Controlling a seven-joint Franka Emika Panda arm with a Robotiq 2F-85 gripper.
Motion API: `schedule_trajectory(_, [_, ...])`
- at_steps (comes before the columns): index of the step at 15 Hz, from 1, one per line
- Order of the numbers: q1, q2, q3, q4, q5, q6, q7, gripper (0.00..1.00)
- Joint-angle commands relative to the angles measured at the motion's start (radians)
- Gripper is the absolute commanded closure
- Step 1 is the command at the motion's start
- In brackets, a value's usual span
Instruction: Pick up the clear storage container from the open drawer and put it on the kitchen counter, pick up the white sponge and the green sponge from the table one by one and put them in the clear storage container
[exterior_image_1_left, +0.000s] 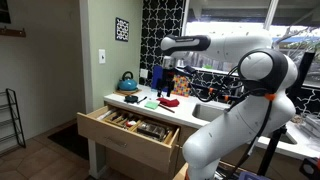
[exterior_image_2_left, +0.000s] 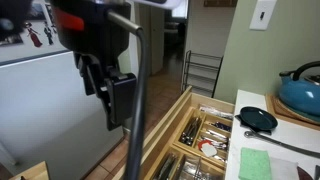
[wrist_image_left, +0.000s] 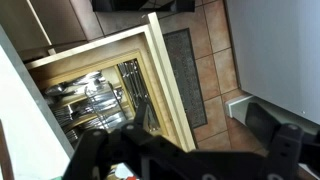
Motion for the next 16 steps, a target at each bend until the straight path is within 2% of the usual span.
schedule_trajectory(1, [-0.016,0.004,0.011,0.003,0.007,-0.003,-0.008,0.0])
schedule_trajectory(4, [-0.007,0.044,0.032,0.006,-0.005,-0.038,0.006,0.0])
schedule_trajectory(7, [-0.003,0.129,0.072,-0.028,-0.026,0.002,0.038,0.0])
schedule_trajectory(11, [-0.007,0.243,0.128,-0.08,-0.097,0.196,0.068,0.0])
schedule_trajectory(14, [-0.023,0.342,0.116,-0.107,-0.141,0.349,0.043,0.0])
schedule_trajectory(15, [-0.028,0.371,0.106,-0.112,-0.148,0.383,0.023,0.0])
schedule_trajectory(16, [-0.017,0.325,0.126,-0.1,-0.118,0.327,0.054,0.0])
